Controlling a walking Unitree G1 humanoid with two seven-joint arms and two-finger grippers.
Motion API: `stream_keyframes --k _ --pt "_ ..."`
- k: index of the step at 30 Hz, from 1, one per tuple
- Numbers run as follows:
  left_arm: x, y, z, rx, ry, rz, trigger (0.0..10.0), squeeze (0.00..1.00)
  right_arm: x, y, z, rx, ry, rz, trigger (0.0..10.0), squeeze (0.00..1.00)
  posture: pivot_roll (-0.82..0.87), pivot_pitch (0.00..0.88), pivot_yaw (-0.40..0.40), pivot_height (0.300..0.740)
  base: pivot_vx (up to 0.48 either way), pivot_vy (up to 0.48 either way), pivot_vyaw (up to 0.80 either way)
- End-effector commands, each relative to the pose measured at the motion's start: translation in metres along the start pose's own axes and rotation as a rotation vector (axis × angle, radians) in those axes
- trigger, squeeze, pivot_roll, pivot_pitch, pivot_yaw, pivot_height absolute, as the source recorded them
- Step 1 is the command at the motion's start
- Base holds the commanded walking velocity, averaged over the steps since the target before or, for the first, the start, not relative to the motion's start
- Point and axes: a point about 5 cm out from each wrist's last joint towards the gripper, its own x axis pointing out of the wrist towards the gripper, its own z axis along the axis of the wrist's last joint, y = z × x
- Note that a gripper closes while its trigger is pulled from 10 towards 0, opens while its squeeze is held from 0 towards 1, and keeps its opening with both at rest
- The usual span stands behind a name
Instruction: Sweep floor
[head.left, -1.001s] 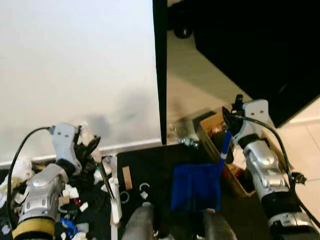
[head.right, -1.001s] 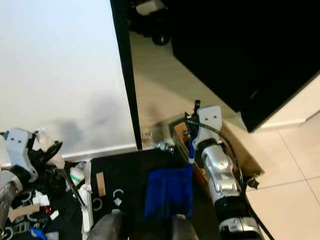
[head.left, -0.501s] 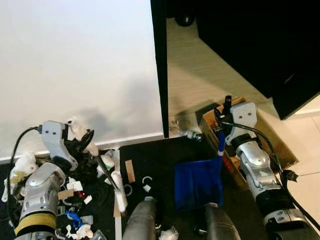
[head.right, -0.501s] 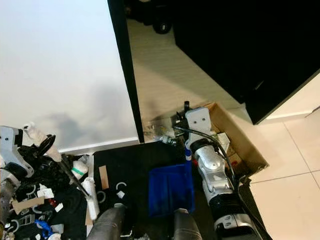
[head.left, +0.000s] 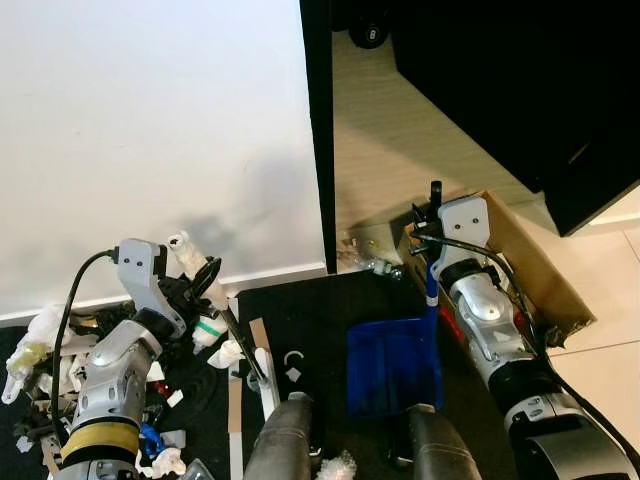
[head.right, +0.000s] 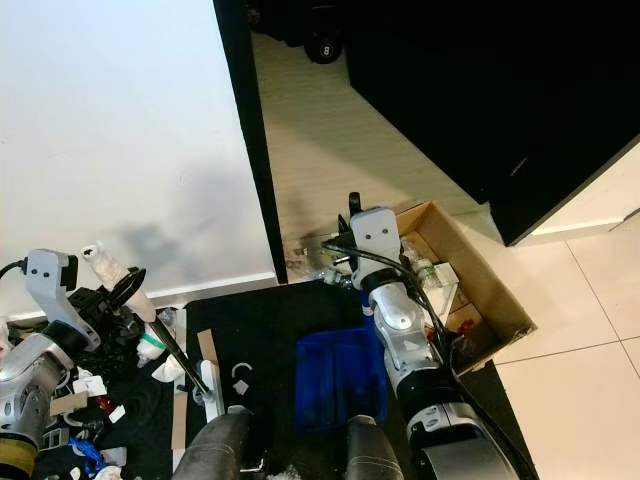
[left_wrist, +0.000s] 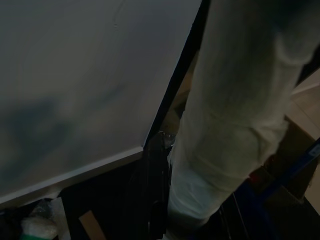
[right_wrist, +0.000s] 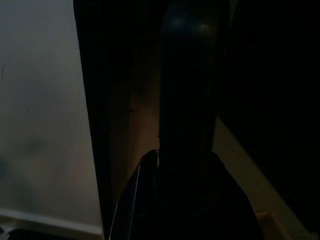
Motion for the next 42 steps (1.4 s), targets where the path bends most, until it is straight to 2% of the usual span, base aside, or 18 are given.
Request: stream_keyframes --k 1,7,10,16,17,18,19,20,23,27,29,34,36,42 --pt "-0.006 -0.003 -0.012 -0.087 0.011 -0.016 10.0 0.00 0.001 -0.004 0.006 -0.040 -0.052 -0.012 10.0 0.00 0.24 0.333 0.033 0.740 0.000 0.000 0.00" --pt "-0.008 -0.002 -0.011 -0.088 0.004 0.003 10.0 0.00 0.005 -0.006 0.007 -0.056 -0.066 0.006 10.0 0.00 0.24 0.320 0.023 0.740 0.000 0.000 0.00" --pt "-0.008 -0.003 -0.011 -0.091 -0.005 0.013 10.0 0.00 0.007 -0.012 0.017 -0.049 -0.117 0.007 10.0 0.00 0.24 0.315 0.014 0.740 0.000 0.000 0.00" --pt "-0.009 -0.004 -0.015 -0.096 -0.003 0.018 10.0 0.00 0.006 -0.016 0.013 -0.060 -0.091 0.007 10.0 0.00 0.23 0.309 0.015 0.740 0.000 0.000 0.00" --pt "-0.008 -0.005 -0.016 -0.098 -0.001 0.018 10.0 0.00 0.002 -0.013 0.002 -0.066 -0.037 0.026 10.0 0.00 0.22 0.308 0.015 0.740 0.000 0.000 0.00" --pt "-0.008 -0.005 -0.016 -0.098 -0.001 0.018 10.0 0.00 0.002 -0.013 0.002 -0.066 -0.037 0.026 10.0 0.00 0.22 0.308 0.015 0.740 0.000 0.000 0.00" --pt "-0.007 -0.006 -0.017 -0.100 0.000 0.018 10.0 0.00 -0.004 -0.007 -0.013 -0.058 0.038 0.054 10.0 0.00 0.23 0.309 0.013 0.740 0.000 0.000 0.00" --pt "-0.007 -0.006 -0.017 -0.100 0.000 0.018 10.0 0.00 -0.004 -0.007 -0.013 -0.058 0.038 0.054 10.0 0.00 0.23 0.309 0.013 0.740 0.000 0.000 0.00" --pt "-0.007 -0.007 -0.018 -0.105 -0.002 0.020 10.0 0.00 -0.022 0.010 -0.044 -0.083 0.216 0.141 10.0 0.00 0.24 0.310 0.011 0.740 0.000 0.000 0.00" --pt "-0.012 -0.007 -0.020 -0.107 0.000 0.029 10.0 0.00 -0.034 0.016 -0.059 -0.093 0.304 0.159 10.0 0.00 0.23 0.308 0.009 0.740 0.000 0.000 0.00" --pt "-0.013 -0.007 -0.020 -0.108 0.001 0.031 10.0 0.00 -0.035 0.016 -0.061 -0.089 0.320 0.157 10.0 0.00 0.23 0.308 0.009 0.740 0.000 0.000 0.00" --pt "-0.014 -0.007 -0.021 -0.109 0.003 0.036 10.0 0.00 -0.039 0.012 -0.070 0.002 0.410 0.148 10.0 0.00 0.23 0.302 0.006 0.740 0.000 0.000 0.00" --pt "-0.014 -0.008 -0.022 -0.110 0.001 0.037 10.0 0.00 -0.037 0.007 -0.071 0.026 0.453 0.126 10.0 0.00 0.23 0.297 0.004 0.740 0.000 0.000 0.00" --pt "-0.015 -0.009 -0.024 -0.113 0.004 0.037 10.0 0.00 -0.030 -0.006 -0.064 0.085 0.487 0.110 10.0 0.00 0.22 0.295 0.006 0.740 0.000 0.000 0.00"
